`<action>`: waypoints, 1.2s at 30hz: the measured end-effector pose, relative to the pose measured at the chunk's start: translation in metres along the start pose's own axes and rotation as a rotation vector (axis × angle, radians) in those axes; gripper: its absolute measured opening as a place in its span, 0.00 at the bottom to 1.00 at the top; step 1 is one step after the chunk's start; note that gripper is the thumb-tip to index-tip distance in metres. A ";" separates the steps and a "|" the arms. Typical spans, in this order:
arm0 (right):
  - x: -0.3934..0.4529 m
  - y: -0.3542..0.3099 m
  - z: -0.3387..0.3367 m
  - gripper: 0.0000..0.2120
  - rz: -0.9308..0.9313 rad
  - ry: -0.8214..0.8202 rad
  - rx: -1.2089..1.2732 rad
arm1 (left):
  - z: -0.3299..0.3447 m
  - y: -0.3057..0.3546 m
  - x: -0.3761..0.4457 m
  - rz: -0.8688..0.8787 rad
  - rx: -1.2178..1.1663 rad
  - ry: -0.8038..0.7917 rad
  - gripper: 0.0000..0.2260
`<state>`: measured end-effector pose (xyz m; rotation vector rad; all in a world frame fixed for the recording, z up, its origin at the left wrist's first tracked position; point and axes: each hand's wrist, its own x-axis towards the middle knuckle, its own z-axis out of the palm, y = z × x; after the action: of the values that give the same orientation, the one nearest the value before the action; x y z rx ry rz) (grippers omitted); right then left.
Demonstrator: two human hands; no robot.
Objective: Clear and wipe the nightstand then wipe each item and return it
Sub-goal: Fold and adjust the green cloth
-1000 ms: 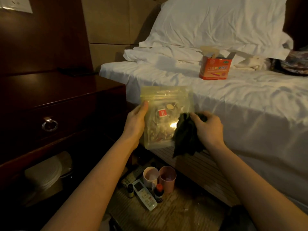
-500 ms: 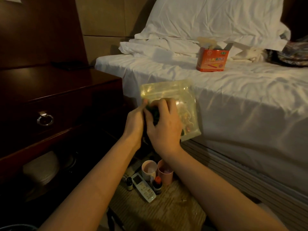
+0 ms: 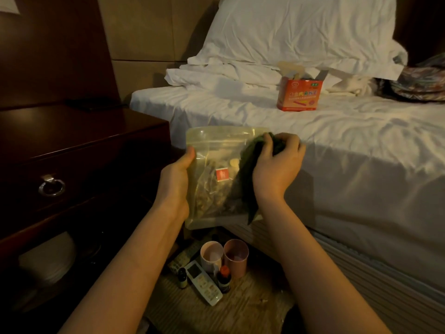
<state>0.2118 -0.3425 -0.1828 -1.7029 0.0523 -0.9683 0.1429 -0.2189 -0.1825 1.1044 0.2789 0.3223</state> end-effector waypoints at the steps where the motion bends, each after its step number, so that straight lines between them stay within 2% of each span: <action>1: 0.002 0.004 -0.001 0.10 0.119 -0.054 0.012 | -0.003 0.002 0.001 0.008 0.001 0.007 0.15; 4: 0.005 0.015 -0.007 0.14 0.405 -0.391 0.050 | -0.012 0.012 0.004 0.020 -0.006 0.037 0.16; 6: 0.002 0.018 -0.010 0.20 0.424 -0.650 0.096 | -0.018 0.018 0.007 -0.003 0.002 0.048 0.15; 8: 0.000 0.013 -0.015 0.23 0.443 -0.821 0.203 | -0.025 0.022 0.010 -0.028 0.005 0.035 0.15; 10: 0.006 0.011 -0.022 0.22 0.416 -0.925 0.296 | -0.030 0.025 0.013 -0.058 -0.011 0.020 0.15; 12: 0.012 0.011 -0.028 0.17 0.331 -0.983 0.321 | -0.030 0.025 0.015 -0.094 0.010 0.046 0.16; 14: 0.015 0.014 -0.031 0.14 0.280 -0.971 0.323 | -0.028 0.021 0.017 -0.104 0.070 0.112 0.15; 16: 0.016 0.017 -0.031 0.14 0.221 -0.905 0.279 | -0.027 0.011 0.027 0.012 0.214 0.226 0.13; 17: 0.016 0.016 -0.032 0.14 0.159 -0.865 0.230 | -0.025 0.009 0.028 0.112 0.378 0.267 0.18; 18: 0.014 0.015 -0.032 0.14 0.076 -0.821 0.160 | -0.022 0.008 0.027 0.183 0.528 0.271 0.29; 19: 0.010 0.013 -0.032 0.13 -0.032 -0.767 0.071 | -0.019 0.006 0.025 0.228 0.595 0.234 0.39; 20: 0.005 0.011 -0.033 0.12 -0.140 -0.688 -0.021 | -0.016 0.003 0.024 0.234 0.558 0.126 0.43; 23: -0.016 -0.003 -0.034 0.12 -0.437 -0.529 -0.085 | 0.001 -0.005 0.007 0.064 0.317 -0.287 0.38; 26: -0.025 -0.010 -0.029 0.14 -0.549 -0.567 -0.004 | -0.004 -0.008 0.010 0.067 0.165 -0.360 0.39; 29: -0.025 -0.013 -0.030 0.14 -0.550 -0.597 0.056 | -0.012 -0.001 0.008 0.130 0.168 -0.373 0.47; 30: -0.027 -0.015 -0.032 0.14 -0.543 -0.610 0.098 | -0.012 0.000 0.006 0.150 0.170 -0.389 0.46; 33: -0.039 -0.023 -0.037 0.12 -0.494 -0.683 0.273 | -0.007 -0.001 -0.007 0.074 -0.044 -0.481 0.24; 34: -0.043 -0.027 -0.037 0.12 -0.481 -0.700 0.315 | -0.005 0.000 -0.016 0.063 -0.079 -0.504 0.21; 36: -0.048 -0.033 -0.039 0.12 -0.455 -0.702 0.354 | -0.002 0.002 -0.034 0.071 0.026 -0.461 0.21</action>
<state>0.1419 -0.3369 -0.1812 -1.6566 -0.9445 -0.5951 0.1104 -0.2296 -0.1790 1.1821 -0.1656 0.1200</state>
